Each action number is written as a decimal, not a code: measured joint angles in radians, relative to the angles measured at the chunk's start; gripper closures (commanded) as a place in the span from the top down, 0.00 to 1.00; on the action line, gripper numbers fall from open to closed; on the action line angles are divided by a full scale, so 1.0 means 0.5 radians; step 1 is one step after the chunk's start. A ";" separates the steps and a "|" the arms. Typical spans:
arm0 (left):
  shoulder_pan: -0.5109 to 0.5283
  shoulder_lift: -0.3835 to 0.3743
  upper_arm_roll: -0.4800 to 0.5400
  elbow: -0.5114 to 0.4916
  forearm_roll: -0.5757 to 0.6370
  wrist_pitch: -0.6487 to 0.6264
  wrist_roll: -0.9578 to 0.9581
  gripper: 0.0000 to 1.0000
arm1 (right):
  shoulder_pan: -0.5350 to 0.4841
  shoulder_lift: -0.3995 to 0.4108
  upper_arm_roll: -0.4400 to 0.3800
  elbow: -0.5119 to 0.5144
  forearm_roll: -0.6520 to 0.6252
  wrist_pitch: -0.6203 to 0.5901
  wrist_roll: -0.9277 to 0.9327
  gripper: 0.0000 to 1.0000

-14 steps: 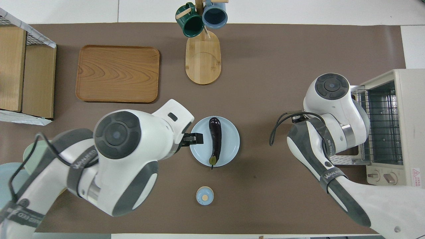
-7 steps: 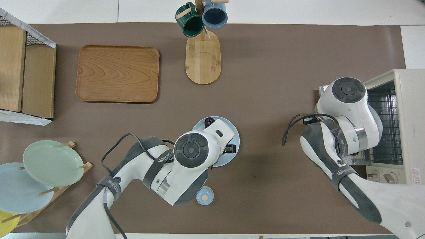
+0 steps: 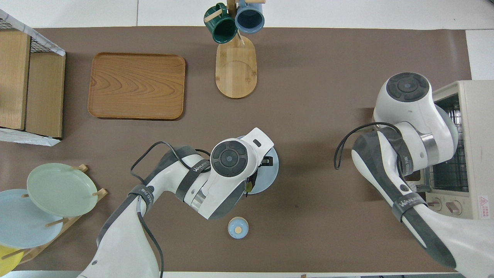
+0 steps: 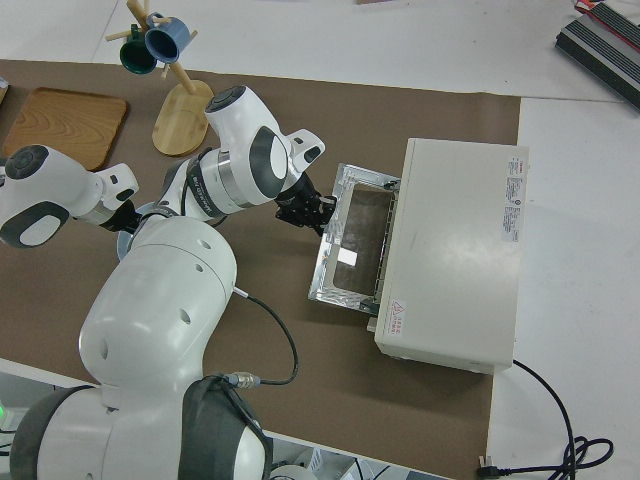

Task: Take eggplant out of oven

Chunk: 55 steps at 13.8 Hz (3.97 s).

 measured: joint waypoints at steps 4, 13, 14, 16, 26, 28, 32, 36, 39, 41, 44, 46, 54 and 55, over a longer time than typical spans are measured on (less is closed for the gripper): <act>-0.001 0.021 -0.004 0.006 0.016 0.000 0.005 0.65 | -0.224 -0.222 -0.010 0.075 -0.003 -0.163 -0.367 0.00; 0.000 0.021 -0.002 0.059 0.016 -0.025 0.009 0.00 | -0.370 -0.370 -0.025 0.130 0.039 -0.414 -0.585 0.25; 0.003 0.021 -0.002 0.066 0.016 -0.034 0.009 0.00 | -0.366 -0.409 -0.023 0.161 0.119 -0.454 -0.589 0.32; 0.035 0.013 0.004 0.096 0.016 -0.067 0.008 0.00 | -0.355 -0.461 -0.018 0.272 0.278 -0.524 -0.589 0.61; 0.839 -0.014 0.022 0.550 0.009 -0.491 0.610 0.00 | -0.295 -0.377 -0.024 0.545 0.460 -0.546 -0.580 1.00; 1.000 0.073 0.021 0.654 0.006 -0.508 0.795 0.00 | -0.199 -0.323 -0.067 0.630 0.461 -0.587 -0.529 1.00; 1.120 0.409 0.019 1.026 0.006 -0.534 0.920 0.00 | -0.165 -0.306 -0.099 0.650 0.461 -0.639 -0.415 1.00; 1.213 0.577 0.019 1.115 0.010 -0.463 1.004 0.00 | -0.167 -0.309 -0.114 0.653 0.461 -0.642 -0.415 1.00; 1.217 0.594 0.012 1.089 0.017 -0.429 1.024 0.00 | -0.165 -0.309 -0.115 0.645 0.461 -0.647 -0.415 1.00; 1.217 0.594 0.009 1.066 0.020 -0.414 1.029 0.00 | -0.167 -0.309 -0.115 0.643 0.461 -0.656 -0.415 1.00; 1.217 0.594 0.009 1.024 0.021 -0.368 1.075 1.00 | -0.174 -0.313 -0.120 0.645 0.461 -0.656 -0.415 1.00; 1.217 0.593 0.009 1.020 0.021 -0.364 1.088 1.00 | -0.176 -0.315 -0.136 0.645 0.462 -0.657 -0.415 1.00; 1.288 0.272 0.030 1.038 0.021 -0.601 1.073 1.00 | -0.198 -0.351 -0.140 0.648 0.496 -0.657 -0.415 1.00; 1.292 0.175 0.047 1.040 0.021 -0.702 1.044 1.00 | -0.197 -0.356 -0.137 0.649 0.496 -0.657 -0.415 1.00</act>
